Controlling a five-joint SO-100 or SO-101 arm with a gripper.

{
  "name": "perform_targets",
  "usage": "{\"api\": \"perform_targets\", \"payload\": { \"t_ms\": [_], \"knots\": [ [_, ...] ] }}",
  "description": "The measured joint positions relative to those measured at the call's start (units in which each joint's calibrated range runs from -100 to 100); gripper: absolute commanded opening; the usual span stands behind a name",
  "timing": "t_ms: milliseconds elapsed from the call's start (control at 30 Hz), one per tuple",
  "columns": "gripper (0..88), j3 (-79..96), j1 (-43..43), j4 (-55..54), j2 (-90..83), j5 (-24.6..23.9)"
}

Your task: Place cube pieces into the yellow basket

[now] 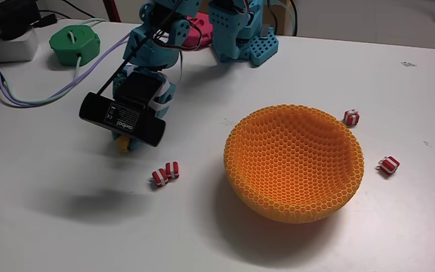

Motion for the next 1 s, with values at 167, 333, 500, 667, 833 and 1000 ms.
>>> {"api": "perform_targets", "payload": {
  "t_ms": [167, 333, 500, 667, 833, 1000],
  "knots": [
    [0.0, 0.00, -3.38, 3.88, -11.61, -1.90],
    [0.0, -6.80, -13.44, 22.30, -24.30, -3.66],
    [0.0, -14.68, -32.11, 45.04, -27.35, -6.94],
    [1.7, -14.38, -51.45, 49.69, -27.35, -12.36],
    [42.8, -12.32, -58.41, 47.81, -27.84, -12.45],
    [50.2, -11.92, -59.77, 45.59, -29.81, -8.45]
  ]
}}
